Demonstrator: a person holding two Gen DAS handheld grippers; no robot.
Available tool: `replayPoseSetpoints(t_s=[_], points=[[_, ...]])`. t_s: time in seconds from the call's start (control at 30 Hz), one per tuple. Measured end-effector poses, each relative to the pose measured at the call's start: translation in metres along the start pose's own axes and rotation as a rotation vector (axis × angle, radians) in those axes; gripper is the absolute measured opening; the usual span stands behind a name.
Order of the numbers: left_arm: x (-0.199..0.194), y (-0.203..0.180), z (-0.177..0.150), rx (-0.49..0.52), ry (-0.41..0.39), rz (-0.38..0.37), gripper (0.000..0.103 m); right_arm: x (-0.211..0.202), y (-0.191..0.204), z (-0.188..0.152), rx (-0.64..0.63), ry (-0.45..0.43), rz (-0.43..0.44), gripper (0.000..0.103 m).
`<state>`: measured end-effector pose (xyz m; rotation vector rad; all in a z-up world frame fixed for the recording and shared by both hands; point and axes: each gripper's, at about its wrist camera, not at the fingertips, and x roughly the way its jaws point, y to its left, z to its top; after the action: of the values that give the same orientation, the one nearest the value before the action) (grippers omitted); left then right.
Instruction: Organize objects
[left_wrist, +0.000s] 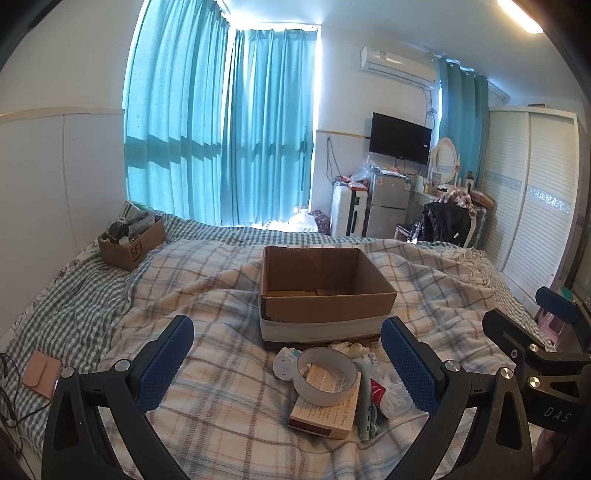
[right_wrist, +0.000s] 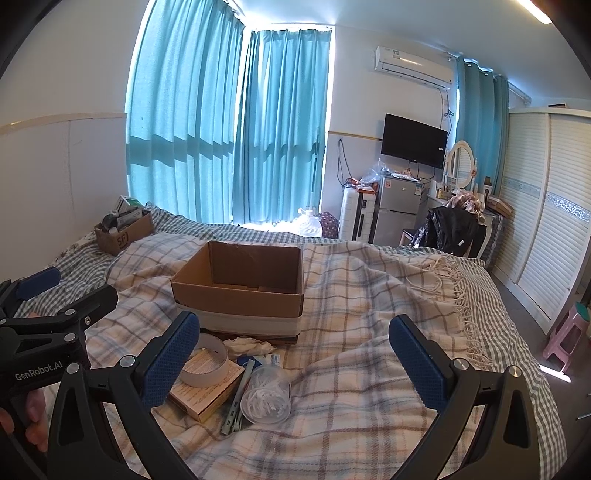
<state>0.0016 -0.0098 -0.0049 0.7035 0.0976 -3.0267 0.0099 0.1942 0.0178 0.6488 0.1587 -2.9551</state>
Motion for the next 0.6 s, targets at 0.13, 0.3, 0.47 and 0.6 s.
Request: replayPoseSetpoints(t_s=[0.13,0.3,0.47,0.6], points=[[0.0004,0.0009,-0.0007,-0.002,0.002,0.002,0.103,0.0003,0.0005,0.0006,0.000,0.001,0.003,0.103],[0.0003,0.0010,-0.0007,-0.003,0.002,0.002,0.103,0.0004,0.0007,0.0005,0.001,0.002,0.002,0.103],[-0.0004,0.0050,-0.0036,-0.016,0.007,0.004,0.103,-0.0005,0.0009,-0.0004,0.000,0.005,0.004,0.103],[-0.0015,0.0071,-0.0033,-0.020,0.005,0.007,0.103,-0.0026,0.0010,-0.0008,-0.004,0.002,0.006,0.103]])
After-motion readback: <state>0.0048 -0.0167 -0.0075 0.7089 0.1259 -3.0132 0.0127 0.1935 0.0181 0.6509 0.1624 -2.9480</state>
